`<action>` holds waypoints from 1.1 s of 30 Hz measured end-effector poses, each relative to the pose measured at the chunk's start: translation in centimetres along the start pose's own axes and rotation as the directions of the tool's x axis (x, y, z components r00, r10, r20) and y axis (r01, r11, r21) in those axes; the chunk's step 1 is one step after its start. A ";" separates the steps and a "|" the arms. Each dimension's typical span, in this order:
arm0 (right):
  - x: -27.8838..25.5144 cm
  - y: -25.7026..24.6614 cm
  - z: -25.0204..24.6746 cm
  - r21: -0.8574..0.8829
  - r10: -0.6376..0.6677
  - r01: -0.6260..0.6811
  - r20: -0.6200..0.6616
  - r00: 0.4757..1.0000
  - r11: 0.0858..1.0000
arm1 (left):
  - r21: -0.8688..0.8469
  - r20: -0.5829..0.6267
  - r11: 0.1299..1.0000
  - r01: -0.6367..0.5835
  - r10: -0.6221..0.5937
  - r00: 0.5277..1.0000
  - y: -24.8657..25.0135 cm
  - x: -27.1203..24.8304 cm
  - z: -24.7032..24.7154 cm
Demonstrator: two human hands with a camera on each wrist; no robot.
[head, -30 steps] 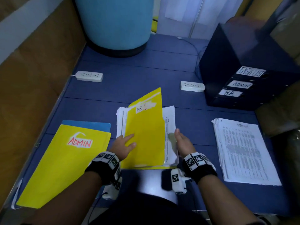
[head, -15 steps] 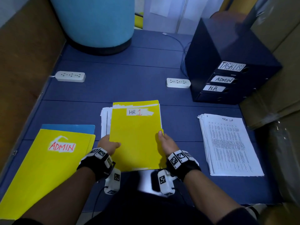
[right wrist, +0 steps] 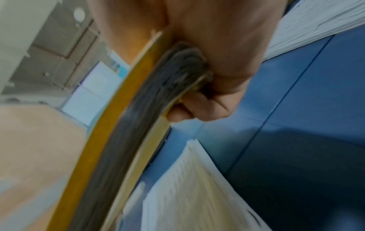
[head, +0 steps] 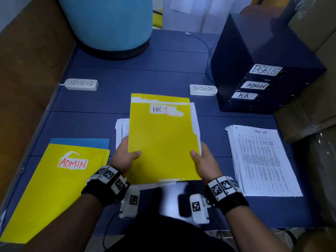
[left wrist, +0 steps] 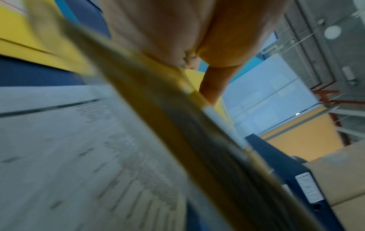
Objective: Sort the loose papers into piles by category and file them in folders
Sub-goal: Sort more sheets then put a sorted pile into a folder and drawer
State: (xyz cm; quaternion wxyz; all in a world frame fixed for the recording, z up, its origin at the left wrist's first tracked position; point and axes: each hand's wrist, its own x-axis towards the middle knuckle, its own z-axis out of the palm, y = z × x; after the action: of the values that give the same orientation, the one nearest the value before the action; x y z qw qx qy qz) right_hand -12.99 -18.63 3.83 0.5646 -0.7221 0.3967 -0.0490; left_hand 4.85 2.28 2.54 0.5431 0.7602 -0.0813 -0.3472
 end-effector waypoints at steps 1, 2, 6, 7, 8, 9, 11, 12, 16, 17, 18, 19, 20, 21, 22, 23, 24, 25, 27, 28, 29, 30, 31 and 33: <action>0.2 -0.3 -0.9 0.035 -0.017 0.019 -0.051 0.999 0.999 | -0.048 0.038 0.999 -0.005 0.007 0.999 1.2 -0.4 0.6; 0.5 -0.6 -1.9 0.066 -0.034 0.040 -0.088 0.996 0.997 | -0.091 0.078 0.996 -0.005 0.012 0.997 2.3 -0.7 1.3; 1.5 -1.4 -6.5 0.117 -0.081 0.092 -0.103 0.991 0.989 | -0.169 0.143 0.983 -0.072 0.097 0.985 5.3 -0.8 4.7; 1.7 -1.6 -7.6 0.131 -0.083 0.095 -0.089 0.993 0.987 | -0.179 0.120 0.979 -0.100 0.122 0.985 6.0 -0.7 5.7; 2.0 -1.7 -8.7 0.157 -0.082 0.093 -0.076 0.994 0.983 | -0.194 0.099 0.973 -0.123 0.144 0.985 6.7 -0.6 6.8; 2.3 -1.9 -10.1 0.179 -0.075 0.086 -0.066 0.995 0.980 | -0.207 0.084 0.969 -0.135 0.155 0.984 7.5 -0.6 8.0; 3.4 -2.2 -12.6 0.167 -0.074 0.089 -0.094 0.993 0.982 | -0.245 0.072 0.956 -0.158 0.181 0.981 8.9 -0.6 9.4; 4.4 -2.1 -14.4 0.148 -0.063 0.080 -0.115 0.991 0.986 | -0.265 0.076 0.949 -0.171 0.197 0.977 9.7 -0.6 10.5; 9.9 -0.9 -20.4 0.040 0.001 0.006 -0.188 0.982 0.999 | -0.301 0.040 0.937 -0.180 0.201 0.979 11.7 -0.4 13.4; 11.3 -0.7 -21.6 0.002 0.009 -0.008 -0.199 0.980 1.000 | -0.297 0.024 0.937 -0.183 0.199 0.980 12.0 -0.3 13.9; 12.8 -0.5 -22.5 -0.026 0.018 -0.024 -0.212 0.977 0.999 | -0.292 0.005 0.937 -0.192 0.202 0.979 12.2 -0.2 14.4; 14.2 -0.4 -23.2 -0.050 0.028 -0.040 -0.223 0.974 0.998 | -0.288 -0.012 0.936 -0.203 0.208 0.978 12.5 0.0 14.8; 15.7 0.0 -23.8 -0.065 0.042 -0.058 -0.233 0.972 0.996 | -0.288 -0.027 0.933 -0.213 0.215 0.976 12.6 0.1 15.3; 17.1 0.3 -24.2 -0.080 0.059 -0.081 -0.242 0.969 0.994 | -0.296 -0.037 0.930 -0.218 0.216 0.976 12.8 0.2 15.6; 18.4 0.6 -24.4 -0.091 0.072 -0.098 -0.249 0.966 0.991 | -0.305 -0.044 0.927 -0.218 0.215 0.976 12.9 0.2 16.0; 19.5 0.8 -24.6 -0.094 0.088 -0.114 -0.249 0.964 0.989 | -0.312 -0.051 0.924 -0.219 0.214 0.976 12.9 0.3 16.2; 20.8 1.3 -24.7 -0.092 0.097 -0.122 -0.244 0.965 0.988 | -0.319 -0.058 0.922 -0.221 0.214 0.975 13.0 0.3 16.4; 22.0 1.7 -24.9 -0.086 0.107 -0.131 -0.236 0.966 0.988 | -0.327 -0.065 0.919 -0.222 0.212 0.975 13.0 0.4 16.6; 24.9 3.1 -25.2 -0.068 0.111 -0.130 -0.231 0.967 0.989 | -0.343 -0.073 0.914 -0.218 0.205 0.976 13.1 0.6 16.7; 26.2 3.8 -25.3 -0.059 0.106 -0.121 -0.218 0.970 0.991 | -0.350 -0.074 0.912 -0.213 0.200 0.977 13.2 0.6 16.8; 27.2 4.2 -25.4 -0.053 0.105 -0.118 -0.207 0.973 0.992 | -0.357 -0.076 0.911 -0.209 0.195 0.978 13.4 0.7 16.9; 27.5 4.0 -25.4 -0.051 0.107 -0.119 -0.197 0.975 0.992 | -0.362 -0.078 0.909 -0.206 0.191 0.978 13.5 0.7 17.0; 27.4 3.5 -25.2 -0.050 0.113 -0.125 -0.197 0.974 0.991 | -0.367 -0.079 0.907 -0.205 0.189 0.979 13.6 0.8 17.0; 27.1 3.0 -25.2 -0.046 0.125 -0.138 -0.207 0.970 0.989 | -0.373 -0.082 0.906 -0.201 0.184 0.979 13.7 0.9 17.0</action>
State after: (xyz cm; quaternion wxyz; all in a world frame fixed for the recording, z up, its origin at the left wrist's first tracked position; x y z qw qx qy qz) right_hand -9.17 -55.33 0.05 0.5012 -0.7021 0.5005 -0.0731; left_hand -1.47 -16.75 11.35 0.7130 0.6368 -0.0750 -0.2837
